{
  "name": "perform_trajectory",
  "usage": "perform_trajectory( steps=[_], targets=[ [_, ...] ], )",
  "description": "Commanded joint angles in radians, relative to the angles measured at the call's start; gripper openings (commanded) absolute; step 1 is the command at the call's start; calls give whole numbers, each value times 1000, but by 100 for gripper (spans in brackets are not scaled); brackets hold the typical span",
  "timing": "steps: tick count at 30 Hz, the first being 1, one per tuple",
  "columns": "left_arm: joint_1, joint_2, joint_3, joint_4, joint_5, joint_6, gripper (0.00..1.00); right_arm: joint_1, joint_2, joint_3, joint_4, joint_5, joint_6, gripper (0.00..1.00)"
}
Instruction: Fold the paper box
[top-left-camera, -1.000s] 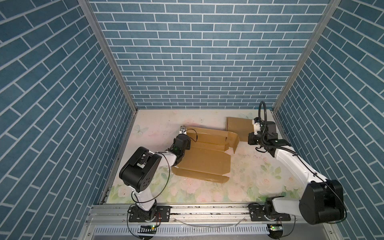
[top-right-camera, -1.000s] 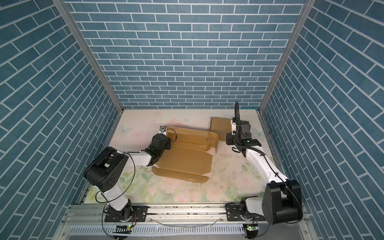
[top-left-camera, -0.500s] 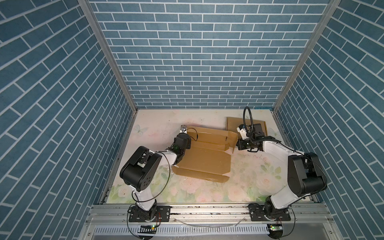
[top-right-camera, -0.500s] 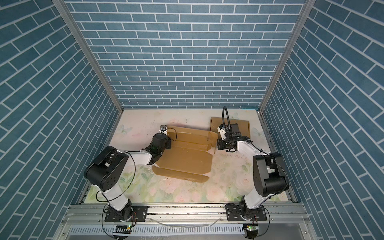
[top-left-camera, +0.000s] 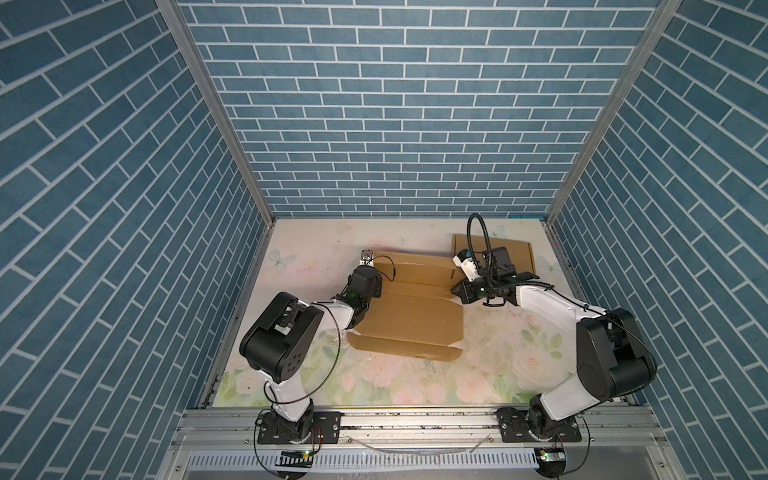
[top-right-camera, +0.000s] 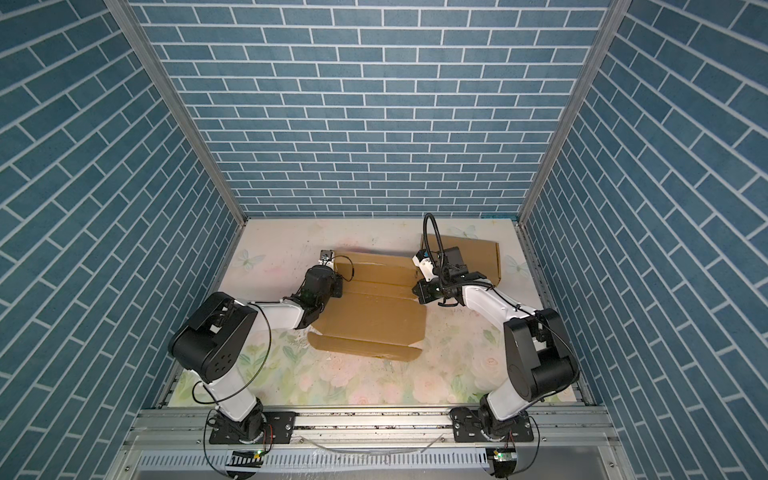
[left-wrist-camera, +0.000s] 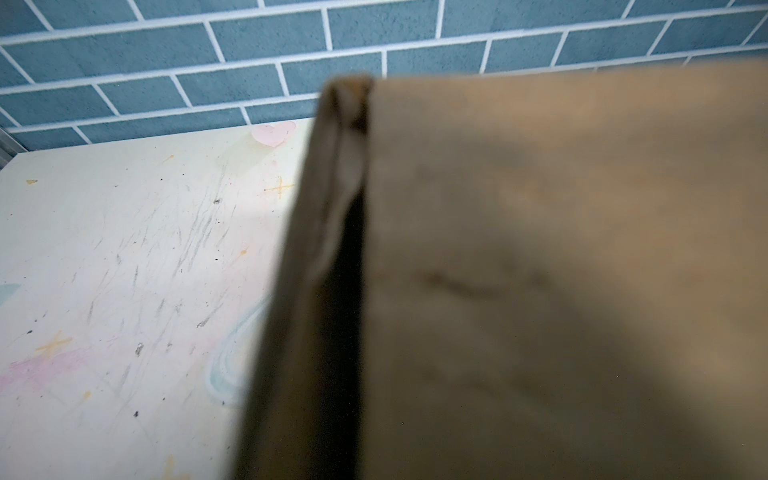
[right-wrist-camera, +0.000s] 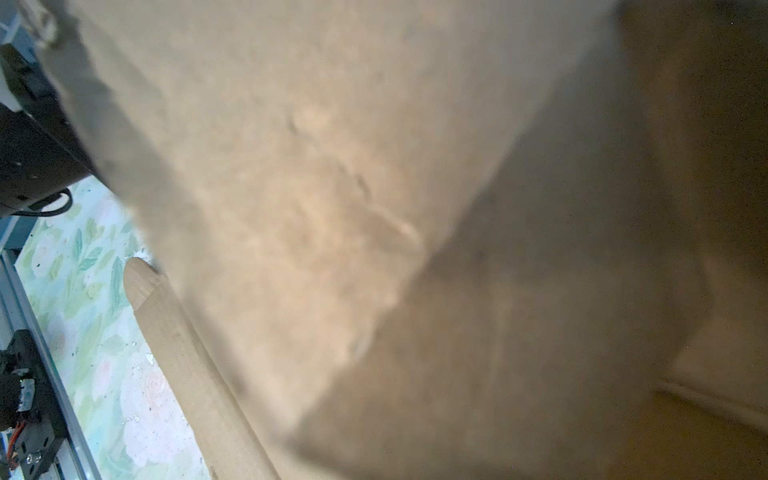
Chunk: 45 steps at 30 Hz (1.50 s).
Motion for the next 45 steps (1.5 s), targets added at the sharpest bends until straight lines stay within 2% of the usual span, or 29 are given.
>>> perform_trajectory(
  steps=[1, 6, 10, 12, 17, 23, 30, 39, 45],
  targets=[
    [8, 39, -20, -121, 28, 3, 0, -73, -133, -23, 2, -43, 9, 0],
    [11, 42, -18, -120, 33, -1, 0, -223, -234, -11, -12, -36, 9, 0],
    [12, 42, -12, -127, 38, 2, 0, -310, -154, 21, 80, 15, 99, 0],
    [13, 42, -12, -129, 37, 3, 0, -312, -76, 87, 57, 67, 85, 0],
    [13, 42, -11, -127, 38, 0, 0, -265, 85, 170, 70, 70, 50, 0],
    [14, 34, -12, -138, 32, 3, 0, -180, 167, 163, 51, 10, -10, 0],
    [21, 27, 3, -152, 46, -5, 0, -101, 117, 90, -3, -41, -42, 0],
    [22, 32, 5, -153, 50, -7, 0, -18, 59, 75, 37, -103, 36, 0],
    [20, 27, 1, -157, 48, -23, 0, -3, 24, 27, 82, -53, 92, 0]
  ],
)
